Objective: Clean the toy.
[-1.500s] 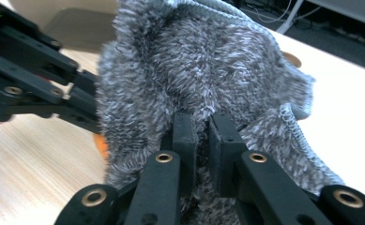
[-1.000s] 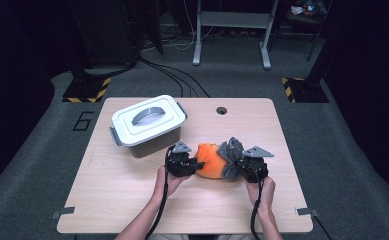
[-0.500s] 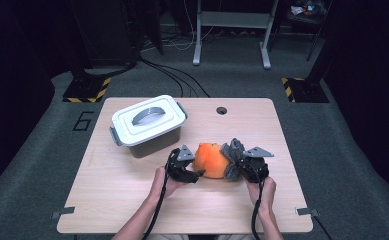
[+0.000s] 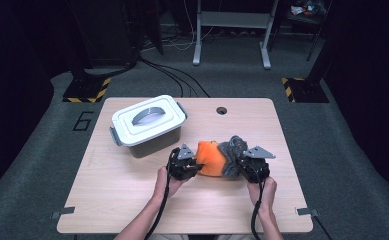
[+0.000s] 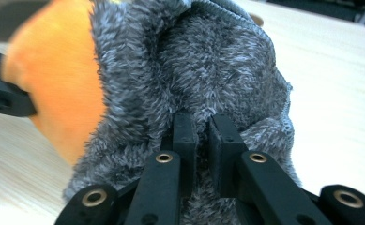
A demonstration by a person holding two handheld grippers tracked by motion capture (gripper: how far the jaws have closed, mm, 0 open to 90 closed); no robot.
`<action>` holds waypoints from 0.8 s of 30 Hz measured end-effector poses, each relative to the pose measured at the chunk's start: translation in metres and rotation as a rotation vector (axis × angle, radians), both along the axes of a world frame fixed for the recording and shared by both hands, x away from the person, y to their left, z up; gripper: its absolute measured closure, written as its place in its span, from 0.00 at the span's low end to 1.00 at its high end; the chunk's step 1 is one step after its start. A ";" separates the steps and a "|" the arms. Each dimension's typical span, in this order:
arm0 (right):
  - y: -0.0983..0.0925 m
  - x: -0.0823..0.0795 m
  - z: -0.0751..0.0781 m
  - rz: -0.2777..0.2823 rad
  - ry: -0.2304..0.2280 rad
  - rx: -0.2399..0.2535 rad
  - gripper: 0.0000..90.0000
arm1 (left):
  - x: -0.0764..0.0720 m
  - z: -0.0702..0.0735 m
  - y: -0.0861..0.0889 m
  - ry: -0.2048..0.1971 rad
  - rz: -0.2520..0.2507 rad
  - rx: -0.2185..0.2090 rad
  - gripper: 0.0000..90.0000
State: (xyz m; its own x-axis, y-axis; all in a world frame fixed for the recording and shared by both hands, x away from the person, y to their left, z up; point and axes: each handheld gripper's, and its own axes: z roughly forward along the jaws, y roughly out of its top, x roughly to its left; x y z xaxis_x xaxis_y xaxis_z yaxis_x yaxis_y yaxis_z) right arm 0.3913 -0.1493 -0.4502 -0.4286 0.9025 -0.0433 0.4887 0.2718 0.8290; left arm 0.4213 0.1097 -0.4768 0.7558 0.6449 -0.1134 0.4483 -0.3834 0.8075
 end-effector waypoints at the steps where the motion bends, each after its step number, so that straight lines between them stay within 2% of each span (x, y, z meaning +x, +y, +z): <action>1: 0.002 -0.002 0.003 0.004 -0.009 -0.003 0.91 | 0.001 0.001 0.001 0.015 0.006 -0.015 0.81; 2: 0.005 -0.004 0.008 0.018 -0.018 -0.010 0.91 | 0.001 0.002 0.001 0.031 0.012 -0.025 0.81; 9: 0.033 -0.013 0.026 0.089 -0.073 -0.064 0.91 | -0.001 0.006 -0.002 0.067 0.004 -0.065 0.81; 14: 0.048 -0.013 0.028 0.121 -0.093 -0.104 0.91 | 0.001 0.003 0.001 0.092 0.021 -0.086 0.81; 16: 0.051 -0.012 0.028 0.130 -0.103 -0.120 0.91 | 0.002 0.003 0.002 0.096 0.025 -0.079 0.81; 19: 0.052 -0.015 0.030 0.134 -0.127 -0.106 0.92 | 0.002 0.002 0.002 0.095 0.030 -0.083 0.80; 23: 0.055 -0.014 0.030 0.158 -0.114 -0.111 0.91 | 0.001 0.002 0.000 0.083 0.024 -0.070 0.80; 24: 0.056 -0.011 0.028 0.161 -0.088 -0.116 0.88 | 0.001 0.003 -0.001 0.080 0.020 -0.067 0.80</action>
